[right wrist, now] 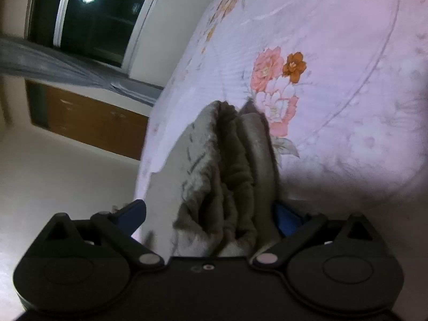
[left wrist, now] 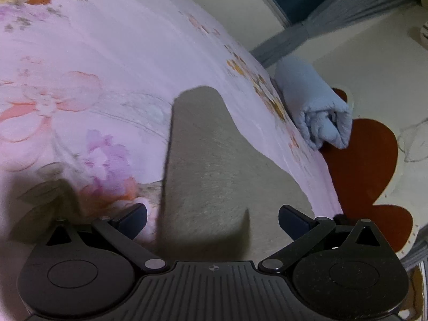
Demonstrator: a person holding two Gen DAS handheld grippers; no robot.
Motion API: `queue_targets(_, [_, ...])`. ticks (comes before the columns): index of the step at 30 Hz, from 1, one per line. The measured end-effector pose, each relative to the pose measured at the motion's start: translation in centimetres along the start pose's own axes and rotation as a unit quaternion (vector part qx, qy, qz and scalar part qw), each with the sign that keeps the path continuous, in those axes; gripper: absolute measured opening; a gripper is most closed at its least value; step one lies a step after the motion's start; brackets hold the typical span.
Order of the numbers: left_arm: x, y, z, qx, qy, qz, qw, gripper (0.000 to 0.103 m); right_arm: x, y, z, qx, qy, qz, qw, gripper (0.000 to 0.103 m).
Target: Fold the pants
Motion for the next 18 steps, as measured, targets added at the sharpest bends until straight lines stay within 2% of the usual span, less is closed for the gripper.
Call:
queue_targets(1, [0.1,-0.5,-0.1,-0.002,-0.001,-0.005,1.0,0.103,0.3,-0.1,0.3,0.006,-0.001,-0.003,1.0,0.092])
queue_targets(2, [0.3,-0.9,-0.1,-0.003,-0.003,-0.008,1.0,0.103,0.6,-0.1,0.5,0.003,0.001,-0.001,1.0,0.083])
queue_targets(4, [0.6,-1.4,-0.2,-0.01,-0.003,-0.011,0.9999,0.103,1.1,0.0,1.0,-0.001,-0.002,0.005,1.0,0.072])
queue_targets(6, [0.7,-1.8,-0.2,-0.015,-0.001,-0.015,0.9998,0.103,1.3,0.0,1.6,0.014,-0.016,-0.004,1.0,0.072])
queue_targets(11, [0.7,-3.4,1.0,0.0,-0.038,-0.033,0.9987,0.103,1.0,-0.6,0.2,0.038,0.029,-0.041,0.998,0.083])
queue_targets(12, [0.6,-3.6,1.3,0.008,-0.048,-0.036,0.9982,0.103,1.1,-0.9,0.1,0.027,0.036,-0.042,0.998,0.081])
queue_targets(13, [0.5,-3.6,1.6,0.016,-0.057,-0.038,0.9975,0.102,1.1,-1.0,-0.1,0.012,0.044,-0.043,0.998,0.074])
queue_targets(14, [0.4,-3.7,1.9,0.029,-0.067,-0.04,0.9965,0.088,1.0,-1.2,-0.4,0.002,0.056,-0.039,0.998,0.067])
queue_targets(16, [0.2,-3.8,2.5,0.078,-0.097,-0.047,0.9911,0.063,0.9,-1.4,-0.8,-0.019,0.073,-0.036,0.996,0.051])
queue_targets(18, [0.1,-3.8,3.0,0.088,-0.108,-0.048,0.9891,0.056,0.7,-1.4,-1.4,-0.025,0.087,-0.028,0.996,0.044])
Point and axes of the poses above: each gripper's, at about its wrist camera, not at the fingertips, and y roughly against the way its jaws point, z to its right, x to its top, the point moved 3 cm from there along -y, roughly the way its jaws point, and after that the axes turned 13 degrees about -x, right-handed, at the moved point
